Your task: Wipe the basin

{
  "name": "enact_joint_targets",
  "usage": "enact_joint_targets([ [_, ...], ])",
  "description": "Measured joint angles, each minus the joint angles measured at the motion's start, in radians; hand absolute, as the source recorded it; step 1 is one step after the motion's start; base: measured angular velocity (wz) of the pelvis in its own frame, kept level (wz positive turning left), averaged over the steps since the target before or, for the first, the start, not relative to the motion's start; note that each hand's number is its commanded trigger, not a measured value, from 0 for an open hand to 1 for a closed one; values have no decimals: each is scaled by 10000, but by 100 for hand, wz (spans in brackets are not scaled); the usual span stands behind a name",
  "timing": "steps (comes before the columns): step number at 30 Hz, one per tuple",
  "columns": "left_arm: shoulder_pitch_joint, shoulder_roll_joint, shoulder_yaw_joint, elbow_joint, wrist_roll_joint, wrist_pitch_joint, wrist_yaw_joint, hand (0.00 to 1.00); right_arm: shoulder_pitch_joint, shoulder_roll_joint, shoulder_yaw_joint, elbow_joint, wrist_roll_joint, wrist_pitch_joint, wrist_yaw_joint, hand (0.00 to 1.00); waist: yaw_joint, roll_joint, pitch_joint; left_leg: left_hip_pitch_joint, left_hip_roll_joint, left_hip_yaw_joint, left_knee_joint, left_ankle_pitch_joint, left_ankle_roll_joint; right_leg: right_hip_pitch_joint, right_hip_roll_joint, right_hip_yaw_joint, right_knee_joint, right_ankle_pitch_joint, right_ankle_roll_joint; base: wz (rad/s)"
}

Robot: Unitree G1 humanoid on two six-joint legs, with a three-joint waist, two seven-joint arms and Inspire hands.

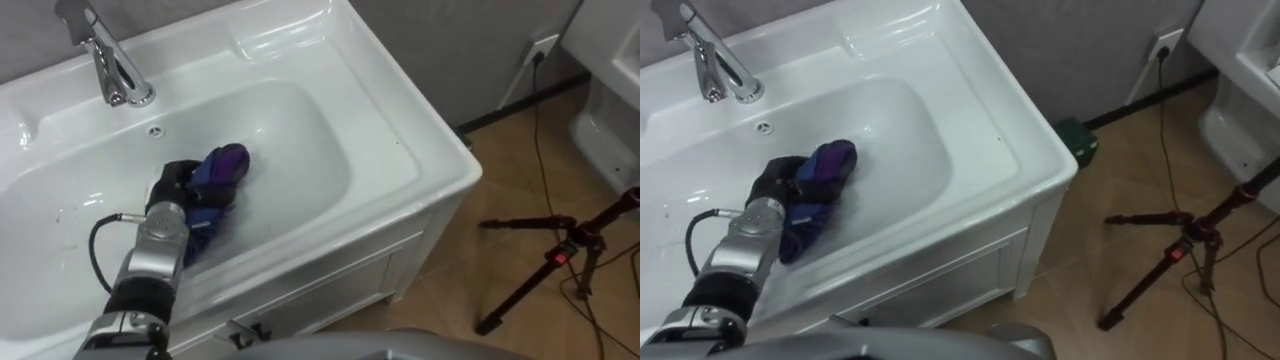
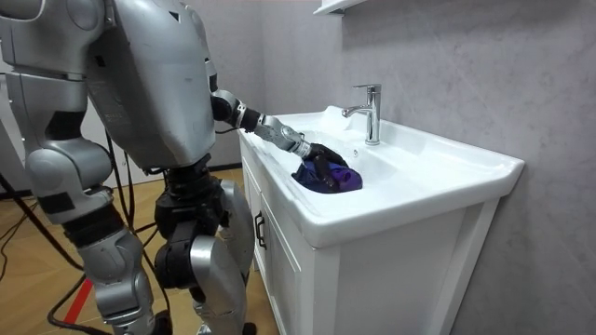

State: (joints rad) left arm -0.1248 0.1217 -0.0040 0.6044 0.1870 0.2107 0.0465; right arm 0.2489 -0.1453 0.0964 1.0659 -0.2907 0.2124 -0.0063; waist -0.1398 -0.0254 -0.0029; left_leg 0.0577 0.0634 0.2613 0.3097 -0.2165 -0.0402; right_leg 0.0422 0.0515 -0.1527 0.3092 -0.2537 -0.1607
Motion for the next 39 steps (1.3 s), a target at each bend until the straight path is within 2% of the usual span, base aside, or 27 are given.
enact_joint_targets([
  [2,-5,-148,-269,-354,7,-6,-212,100,-14,10,4,-17,-24,-67,23,0,-15,-23,-11,5,7,2,43,-6,9,13,4,37,4,0,0,-6],
  [4,-26,-250,-488,-507,-1,-94,-333,100,20,9,9,15,-21,-115,30,0,-47,-70,12,8,26,3,190,-20,25,88,8,79,-9,1,1,-7],
  [6,-33,-385,-589,-784,-5,-99,-403,100,19,-7,1,1,-81,-153,67,0,-142,-25,23,-134,126,1,527,-162,86,97,56,80,-16,0,1,0],
  [11,-183,-418,-639,-982,-383,-153,-605,100,78,-1,3,-217,-345,-157,355,0,-220,27,80,-157,127,10,586,-169,91,84,53,152,13,-1,4,-3],
  [16,-232,-435,-920,-1679,-345,-156,-778,100,27,-18,0,-177,-548,-181,523,0,-224,34,87,-199,126,8,609,-168,92,88,51,150,-10,-4,10,0],
  [19,-241,-407,-977,-1961,-135,-163,-778,100,-1,-21,-11,-173,-729,-256,524,0,-244,54,101,-227,127,9,606,-168,91,77,52,149,-12,-4,10,0],
  [25,-261,-353,-971,-1908,872,-236,-749,100,-31,-3,-14,-112,-698,-145,524,0,-210,79,121,-263,158,112,622,-167,90,93,56,141,10,-1,5,-1],
  [29,-244,-301,-857,-927,2029,-326,-530,100,-26,-38,-115,-125,-709,-42,537,0,-61,71,124,74,121,90,271,-161,83,197,117,357,21,-4,1,-15],
  [35,-136,-228,-353,283,5426,-602,-221,100,185,-42,-426,-116,-738,-21,530,0,381,44,130,178,135,76,317,-153,71,264,141,473,44,-6,-5,-5],
  [37,-78,-104,-186,556,6429,-594,26,100,192,-50,-521,-128,-730,-25,529,0,376,51,119,202,161,116,367,-154,70,272,160,473,37,-6,-6,-4],
  [39,140,122,-75,797,7330,-506,338,100,242,-112,-543,-231,-729,-16,519,0,374,101,65,201,179,119,370,-154,70,275,183,497,41,0,-29,-4],
])
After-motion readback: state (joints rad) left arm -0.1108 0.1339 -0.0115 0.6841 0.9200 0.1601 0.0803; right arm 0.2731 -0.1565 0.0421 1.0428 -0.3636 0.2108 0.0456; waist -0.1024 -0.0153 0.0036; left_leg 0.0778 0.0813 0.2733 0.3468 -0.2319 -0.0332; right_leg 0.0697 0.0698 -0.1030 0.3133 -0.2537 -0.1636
